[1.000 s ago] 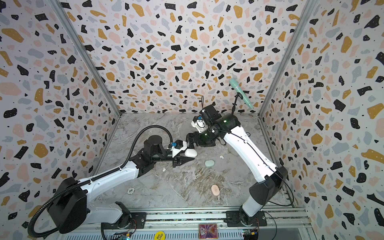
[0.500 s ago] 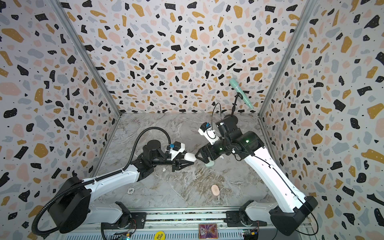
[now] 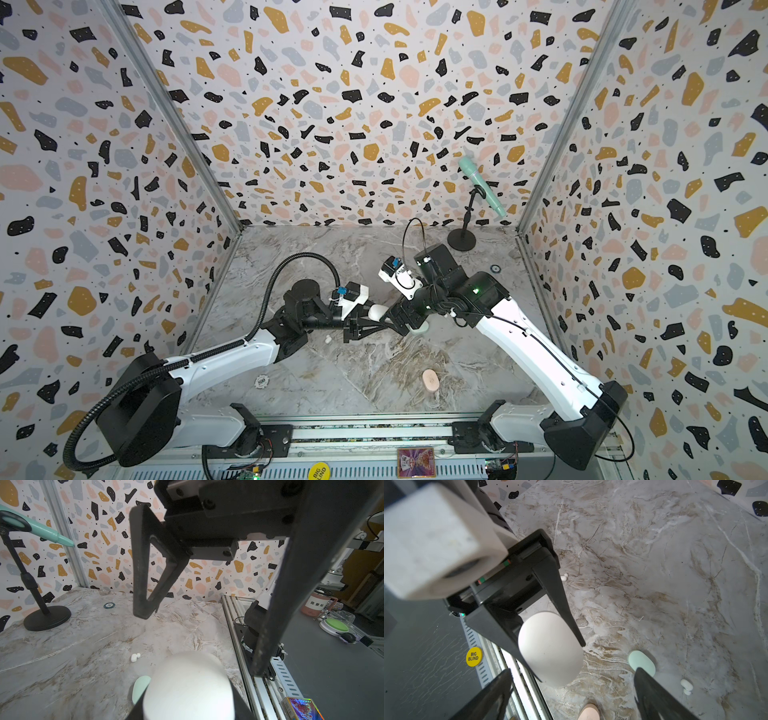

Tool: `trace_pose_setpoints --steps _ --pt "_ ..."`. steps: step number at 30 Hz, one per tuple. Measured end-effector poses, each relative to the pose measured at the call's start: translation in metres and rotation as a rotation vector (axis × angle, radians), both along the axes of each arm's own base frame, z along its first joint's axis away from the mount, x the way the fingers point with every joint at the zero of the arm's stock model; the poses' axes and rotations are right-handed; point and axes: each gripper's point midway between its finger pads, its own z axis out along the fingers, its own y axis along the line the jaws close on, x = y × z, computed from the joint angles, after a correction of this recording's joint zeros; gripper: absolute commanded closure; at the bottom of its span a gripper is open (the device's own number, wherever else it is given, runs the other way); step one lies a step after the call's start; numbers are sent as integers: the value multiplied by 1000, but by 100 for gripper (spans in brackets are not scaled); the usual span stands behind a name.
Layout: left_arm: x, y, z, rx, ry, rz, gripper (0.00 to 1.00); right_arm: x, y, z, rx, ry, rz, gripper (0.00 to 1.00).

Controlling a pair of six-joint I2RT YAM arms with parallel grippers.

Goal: Insert the wireless bluetooth earbuds into the charging case

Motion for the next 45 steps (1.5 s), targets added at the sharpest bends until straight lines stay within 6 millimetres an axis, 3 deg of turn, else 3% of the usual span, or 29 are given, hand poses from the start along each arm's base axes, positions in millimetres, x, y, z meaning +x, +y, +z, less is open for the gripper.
trace_pose_setpoints --steps 20,31,36,40,45 --pt "0 1 -7 34 12 -2 63 7 4 -10 -20 -1 -1 10" --pt "-2 2 -6 36 11 -4 64 35 -19 -11 -43 -25 -119 12" --pt "-3 2 -4 32 5 -4 64 40 -20 -5 -40 -40 -133 12" --pt "-3 2 -4 33 6 -5 64 35 -15 0 -9 -30 -102 11" --pt "-3 2 -4 34 5 -5 64 14 1 9 43 -13 13 11"
